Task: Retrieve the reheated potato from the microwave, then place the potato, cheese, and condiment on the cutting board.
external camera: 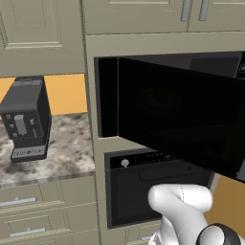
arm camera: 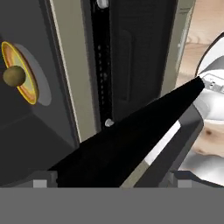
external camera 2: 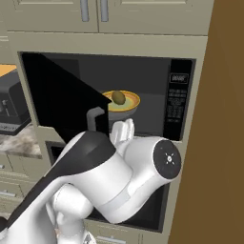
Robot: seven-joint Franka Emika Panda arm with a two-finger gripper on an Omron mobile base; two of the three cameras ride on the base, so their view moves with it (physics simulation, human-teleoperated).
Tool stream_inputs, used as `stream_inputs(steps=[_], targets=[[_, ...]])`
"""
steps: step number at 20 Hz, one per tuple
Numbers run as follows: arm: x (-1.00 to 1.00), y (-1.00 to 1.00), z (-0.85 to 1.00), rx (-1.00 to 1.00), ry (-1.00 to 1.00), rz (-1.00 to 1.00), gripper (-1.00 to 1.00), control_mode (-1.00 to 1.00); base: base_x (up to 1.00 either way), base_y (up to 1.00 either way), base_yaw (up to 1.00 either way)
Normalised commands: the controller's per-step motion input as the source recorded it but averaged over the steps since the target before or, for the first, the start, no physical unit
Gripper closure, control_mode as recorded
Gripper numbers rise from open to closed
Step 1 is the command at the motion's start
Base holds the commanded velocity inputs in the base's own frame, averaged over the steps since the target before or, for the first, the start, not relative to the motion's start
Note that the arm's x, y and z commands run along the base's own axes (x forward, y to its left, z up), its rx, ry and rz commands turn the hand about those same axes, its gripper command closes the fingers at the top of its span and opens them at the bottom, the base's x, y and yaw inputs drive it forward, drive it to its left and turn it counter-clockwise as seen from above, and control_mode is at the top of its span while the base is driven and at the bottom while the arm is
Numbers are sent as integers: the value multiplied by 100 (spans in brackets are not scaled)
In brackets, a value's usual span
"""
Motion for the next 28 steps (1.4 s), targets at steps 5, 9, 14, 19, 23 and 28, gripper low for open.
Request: stream_inputs(steps=[5,9,14,19,23,28], targets=[[-18,29,0,-9,-16,21,-100,-100,0,0,0],[-27,39,0,-12,-18,21,-100,-100,0,0,0],[-34,45,0,-13,-15,18,-100,-100,0,0,0],[-25,49,0,-7,-6,11,-100,-100,0,0,0],[-16,56,2,-2,0,11,-100,-100,0,0,0],[-20,61,1,0,0,14,-100,-100,0,0,0]])
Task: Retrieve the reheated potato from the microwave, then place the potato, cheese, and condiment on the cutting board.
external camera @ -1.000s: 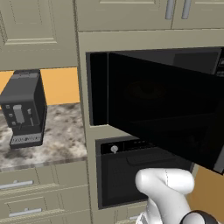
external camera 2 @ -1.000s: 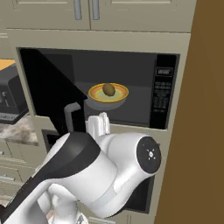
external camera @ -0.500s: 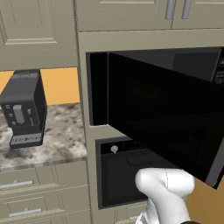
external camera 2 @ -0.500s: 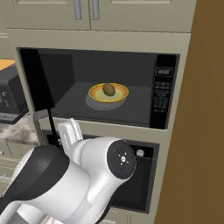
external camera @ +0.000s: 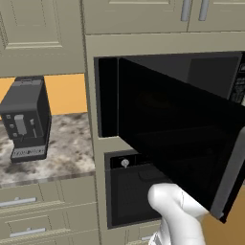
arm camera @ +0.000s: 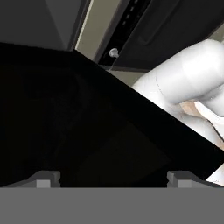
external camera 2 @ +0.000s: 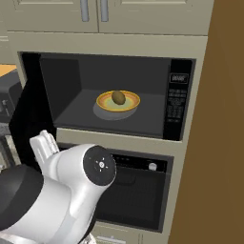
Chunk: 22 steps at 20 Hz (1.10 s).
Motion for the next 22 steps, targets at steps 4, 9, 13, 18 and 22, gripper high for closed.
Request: stream_inputs(steps=[4,9,13,18,22], targets=[[-22,67,0,0,0,14,-100,-100,0,0,0],[-19,67,0,0,-1,14,-100,-100,0,0,0],[-3,68,0,0,-5,13,-100,-100,0,0,0],[3,68,4,0,-5,14,-100,-100,0,0,0],[14,69,4,-6,-6,15,-100,-100,0,0,0]])
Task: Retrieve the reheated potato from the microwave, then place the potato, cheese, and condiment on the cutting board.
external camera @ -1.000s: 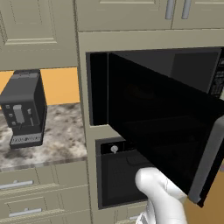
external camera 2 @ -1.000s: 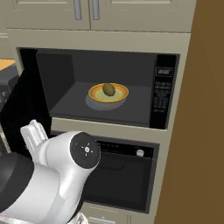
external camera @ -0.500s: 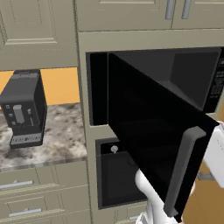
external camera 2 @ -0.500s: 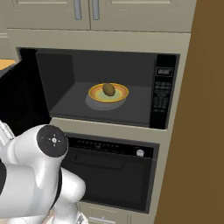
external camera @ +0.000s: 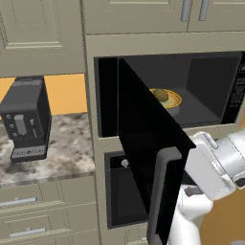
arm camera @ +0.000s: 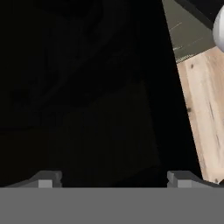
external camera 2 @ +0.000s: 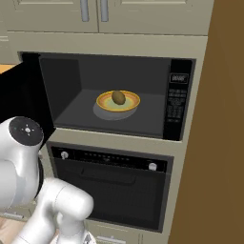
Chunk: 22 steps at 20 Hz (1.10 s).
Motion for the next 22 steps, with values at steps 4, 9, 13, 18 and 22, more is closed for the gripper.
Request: stream_inputs(steps=[4,9,13,18,22], targets=[[20,49,6,-5,-7,16,-100,-100,0,0,0],[15,18,3,-4,-2,16,-100,-100,0,0,0],[7,-26,0,-7,-2,11,-100,-100,0,0,0],[0,-40,4,-12,-16,10,-100,-100,0,0,0],[0,-44,1,-14,-33,10,-100,-100,0,0,0]])
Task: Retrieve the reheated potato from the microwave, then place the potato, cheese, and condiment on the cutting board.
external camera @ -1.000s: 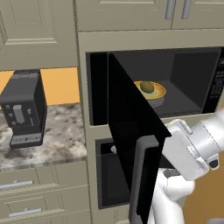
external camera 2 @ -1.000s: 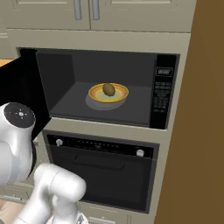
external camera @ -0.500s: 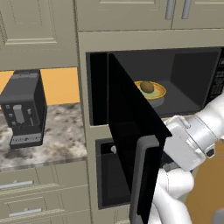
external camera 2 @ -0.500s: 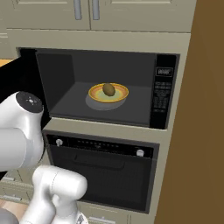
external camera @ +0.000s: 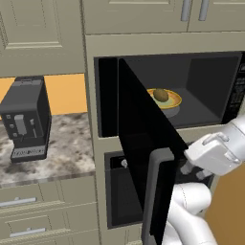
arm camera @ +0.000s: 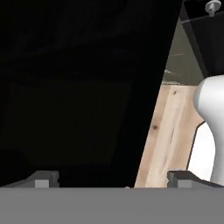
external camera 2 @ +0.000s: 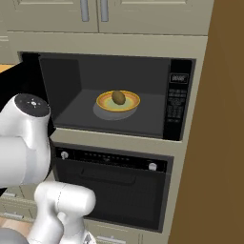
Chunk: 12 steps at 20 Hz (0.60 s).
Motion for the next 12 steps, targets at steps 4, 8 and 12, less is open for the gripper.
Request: stream_inputs(steps=[4,8,12], targets=[[9,-43,0,-14,-38,6,-100,-100,0,0,0],[29,-43,6,-8,-23,0,-100,-100,0,0,0],[43,-40,9,-4,-3,-3,-100,-100,0,0,0]])
